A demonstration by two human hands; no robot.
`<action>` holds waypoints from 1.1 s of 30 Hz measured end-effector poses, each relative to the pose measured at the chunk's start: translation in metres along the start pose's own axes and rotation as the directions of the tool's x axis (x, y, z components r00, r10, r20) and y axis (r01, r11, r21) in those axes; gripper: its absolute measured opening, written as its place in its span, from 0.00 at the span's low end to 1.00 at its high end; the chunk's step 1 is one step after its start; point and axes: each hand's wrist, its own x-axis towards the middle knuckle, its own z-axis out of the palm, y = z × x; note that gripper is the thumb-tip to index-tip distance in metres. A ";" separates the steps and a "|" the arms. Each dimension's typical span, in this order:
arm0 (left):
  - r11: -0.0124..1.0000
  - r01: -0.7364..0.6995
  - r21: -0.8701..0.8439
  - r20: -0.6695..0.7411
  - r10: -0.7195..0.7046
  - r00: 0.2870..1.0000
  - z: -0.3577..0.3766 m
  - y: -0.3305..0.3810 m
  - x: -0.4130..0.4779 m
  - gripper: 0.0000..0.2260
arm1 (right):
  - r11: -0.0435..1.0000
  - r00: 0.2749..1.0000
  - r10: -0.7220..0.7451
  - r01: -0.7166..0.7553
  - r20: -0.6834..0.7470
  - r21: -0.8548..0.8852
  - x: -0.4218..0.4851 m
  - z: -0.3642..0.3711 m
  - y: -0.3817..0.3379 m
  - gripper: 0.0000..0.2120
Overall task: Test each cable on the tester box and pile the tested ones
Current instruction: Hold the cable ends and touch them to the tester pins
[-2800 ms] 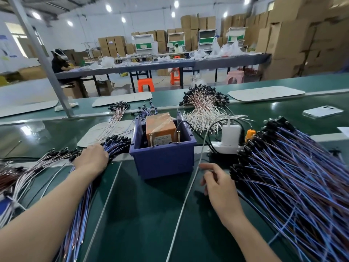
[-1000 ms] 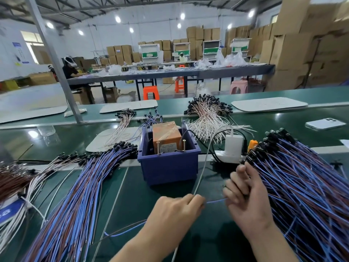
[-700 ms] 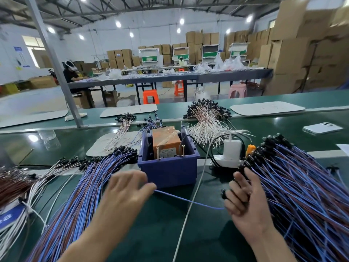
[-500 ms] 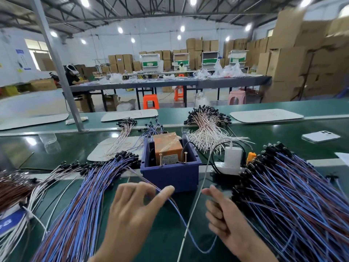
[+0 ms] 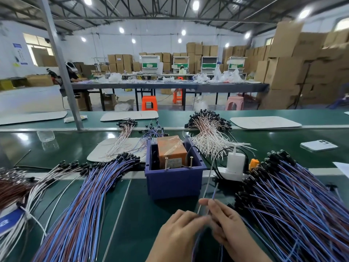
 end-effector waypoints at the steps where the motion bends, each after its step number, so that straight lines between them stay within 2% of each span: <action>1: 0.989 -0.108 -0.103 -0.183 0.088 0.979 0.011 -0.008 -0.007 0.31 | 0.999 0.999 -0.031 0.031 -0.021 -0.013 0.002 -0.002 0.003 0.14; 2: 0.954 -0.118 -0.276 -0.250 0.048 0.967 0.013 -0.021 -0.005 0.23 | 0.999 0.998 -0.032 0.030 -0.061 -0.028 0.002 0.000 -0.001 0.15; 3: 0.899 -0.030 -0.436 -0.122 -0.026 0.992 0.020 -0.026 -0.005 0.16 | 0.997 0.996 -0.058 0.055 -0.069 -0.045 0.003 0.002 -0.002 0.15; 4: 0.850 0.074 -0.521 0.004 -0.084 0.996 0.018 -0.037 -0.010 0.12 | 0.993 0.994 -0.089 0.083 -0.063 -0.084 0.004 0.004 -0.004 0.14; 5: 0.828 0.104 -0.551 0.025 -0.108 0.994 0.022 -0.038 -0.008 0.09 | 0.983 0.990 -0.138 0.131 -0.040 -0.130 0.006 0.007 -0.002 0.13; 9: 0.799 0.184 -0.573 0.019 -0.211 0.977 0.021 -0.044 -0.001 0.06 | 0.950 0.972 -0.235 0.232 0.008 -0.209 0.013 0.022 0.000 0.11; 18: 0.773 0.312 -0.552 0.038 -0.351 0.936 0.026 -0.051 0.000 0.06 | 0.921 0.971 -0.240 0.225 -0.007 -0.317 0.015 0.027 -0.005 0.10; 22: 0.795 0.268 -0.545 -0.076 -0.366 0.928 0.025 -0.050 -0.003 0.10 | 0.928 0.962 -0.266 0.238 -0.063 -0.286 0.014 0.026 -0.004 0.11; 25: 0.791 0.221 -0.570 -0.244 -0.421 0.874 0.024 -0.054 -0.003 0.04 | 0.935 0.951 -0.270 0.222 -0.148 -0.276 0.015 0.022 0.000 0.11; 27: 0.796 0.194 -0.573 -0.313 -0.431 0.846 0.023 -0.057 -0.002 0.07 | 0.926 0.938 -0.279 0.207 -0.204 -0.315 0.013 0.021 0.000 0.13; 33: 0.803 0.207 -0.558 -0.387 -0.473 0.791 0.010 -0.064 -0.006 0.10 | 0.847 0.847 -0.428 0.254 -0.315 -0.467 0.017 0.031 -0.001 0.20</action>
